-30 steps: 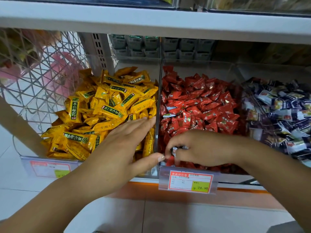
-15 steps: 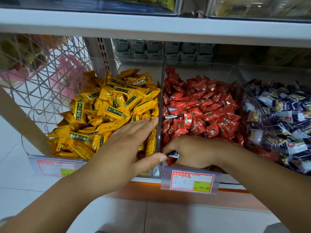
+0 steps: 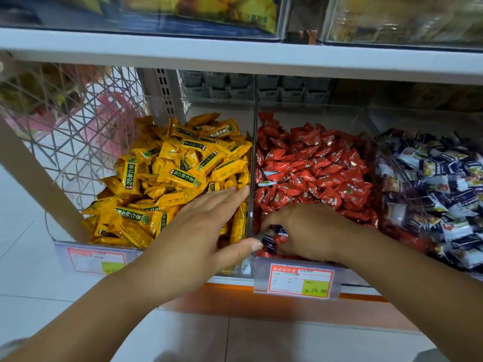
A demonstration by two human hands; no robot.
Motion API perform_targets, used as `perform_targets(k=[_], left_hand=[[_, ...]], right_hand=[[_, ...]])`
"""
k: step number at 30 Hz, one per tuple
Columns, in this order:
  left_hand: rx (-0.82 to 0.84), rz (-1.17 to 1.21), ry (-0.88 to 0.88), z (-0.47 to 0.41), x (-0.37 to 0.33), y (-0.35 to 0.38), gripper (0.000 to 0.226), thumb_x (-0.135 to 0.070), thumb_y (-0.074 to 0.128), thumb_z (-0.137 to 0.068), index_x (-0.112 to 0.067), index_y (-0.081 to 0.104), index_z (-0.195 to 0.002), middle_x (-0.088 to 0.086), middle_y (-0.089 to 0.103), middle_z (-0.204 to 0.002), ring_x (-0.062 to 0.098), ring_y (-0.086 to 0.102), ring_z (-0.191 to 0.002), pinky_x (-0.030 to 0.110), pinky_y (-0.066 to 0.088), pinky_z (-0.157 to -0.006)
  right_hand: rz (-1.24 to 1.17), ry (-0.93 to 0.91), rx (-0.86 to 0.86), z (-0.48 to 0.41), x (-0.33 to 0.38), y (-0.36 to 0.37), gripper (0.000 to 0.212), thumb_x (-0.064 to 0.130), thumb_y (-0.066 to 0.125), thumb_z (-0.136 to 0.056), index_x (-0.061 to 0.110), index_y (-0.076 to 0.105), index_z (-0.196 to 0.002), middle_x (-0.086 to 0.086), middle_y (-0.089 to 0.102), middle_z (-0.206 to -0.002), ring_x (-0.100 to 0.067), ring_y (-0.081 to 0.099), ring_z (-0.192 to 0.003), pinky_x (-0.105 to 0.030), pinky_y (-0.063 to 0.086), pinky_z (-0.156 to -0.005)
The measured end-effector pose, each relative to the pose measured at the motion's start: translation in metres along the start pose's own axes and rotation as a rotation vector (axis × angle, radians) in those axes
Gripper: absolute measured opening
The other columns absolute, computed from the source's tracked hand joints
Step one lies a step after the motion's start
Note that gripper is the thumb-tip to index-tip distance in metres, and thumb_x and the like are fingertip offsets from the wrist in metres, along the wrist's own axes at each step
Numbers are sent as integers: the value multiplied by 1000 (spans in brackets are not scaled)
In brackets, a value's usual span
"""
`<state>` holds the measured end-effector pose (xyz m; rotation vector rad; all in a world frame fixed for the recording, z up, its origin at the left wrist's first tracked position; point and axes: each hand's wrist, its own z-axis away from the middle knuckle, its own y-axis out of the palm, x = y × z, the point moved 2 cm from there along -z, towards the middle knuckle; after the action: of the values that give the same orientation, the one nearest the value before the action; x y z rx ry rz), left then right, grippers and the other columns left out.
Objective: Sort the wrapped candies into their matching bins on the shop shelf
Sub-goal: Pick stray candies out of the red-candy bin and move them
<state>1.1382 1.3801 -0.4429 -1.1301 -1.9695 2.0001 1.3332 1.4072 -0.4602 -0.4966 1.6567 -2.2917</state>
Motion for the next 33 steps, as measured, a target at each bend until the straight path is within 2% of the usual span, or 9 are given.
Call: perform_targets(k=[3, 8, 12, 16, 21, 23, 26, 30, 33], left_hand=[[5, 7, -2, 0, 0, -1, 66, -90, 16, -69, -66, -10, -124, -47, -7, -132, -36, -18, -117, -6, -8, -95], [21, -5, -11, -1, -1, -1, 61, -86, 20, -70, -70, -12, -120, -49, -8, -128, -36, -18, -116, -7, -8, -95], [26, -7, -22, -1, 0, 0, 63, -91, 15, -68, -71, -10, -122, -49, -7, -130, -35, -17, -119, -6, -7, -96], [35, -18, -20, -1, 0, 0, 65, -88, 16, -68, -69, -13, -122, -44, -7, -135, -34, -19, -118, -5, -9, -97], [22, -8, -23, -3, 1, 0, 74, -94, 10, -64, -63, -11, -127, -35, 3, -145, -35, -21, -117, -5, -11, -96], [18, -8, -24, -3, 1, 0, 76, -94, 7, -63, -61, -11, -129, -33, 5, -145, -35, -21, -116, -4, -11, -97], [35, -18, -28, -3, -1, -1, 75, -95, 2, -59, -61, -16, -124, -35, -2, -141, -36, -26, -112, -6, -13, -94], [52, -20, -41, -3, -2, -2, 74, -97, -2, -55, -65, -19, -120, -37, -5, -140, -36, -27, -110, -6, -14, -93], [67, -17, -50, -2, -2, -3, 72, -98, -2, -54, -69, -19, -118, -41, -9, -139, -35, -28, -111, -5, -15, -94]], right_hand=[[44, -23, -12, -3, -1, 0, 43, 38, 64, -86, 45, 55, -128, 14, 57, -129, -13, 52, -116, -28, 42, -81], [38, -37, -101, -6, 5, 0, 26, 44, 65, -82, 37, 60, -106, 9, 54, -101, -16, 56, -95, -26, 31, -64], [-373, 0, -218, -2, 2, -13, 24, 40, 70, -76, 35, 46, -73, 11, 49, -87, -4, 45, -71, -24, 33, -57], [-564, 81, -272, 4, -9, -24, 22, 26, 68, -82, 18, 48, -84, 3, 50, -77, -9, 41, -61, -26, 32, -55], [-528, 112, -409, 12, -22, -47, 20, 23, 58, -88, 40, 54, -98, 6, 61, -72, -6, 49, -52, -26, 40, -50], [-396, 117, -421, 3, -22, -45, 23, 28, 53, -94, 47, 59, -106, 9, 69, -92, -6, 61, -71, -29, 50, -63], [-90, 153, -416, -17, -17, -30, 28, 41, 48, -98, 41, 58, -124, 5, 61, -118, -17, 60, -104, -31, 49, -81], [116, 185, -392, -35, -9, -21, 32, 38, 54, -94, 39, 56, -127, -1, 56, -116, -23, 61, -102, -29, 43, -73], [-3, 163, -386, -34, -11, -22, 18, 32, 61, -90, 32, 63, -108, 2, 53, -106, -21, 60, -94, -28, 45, -71]])
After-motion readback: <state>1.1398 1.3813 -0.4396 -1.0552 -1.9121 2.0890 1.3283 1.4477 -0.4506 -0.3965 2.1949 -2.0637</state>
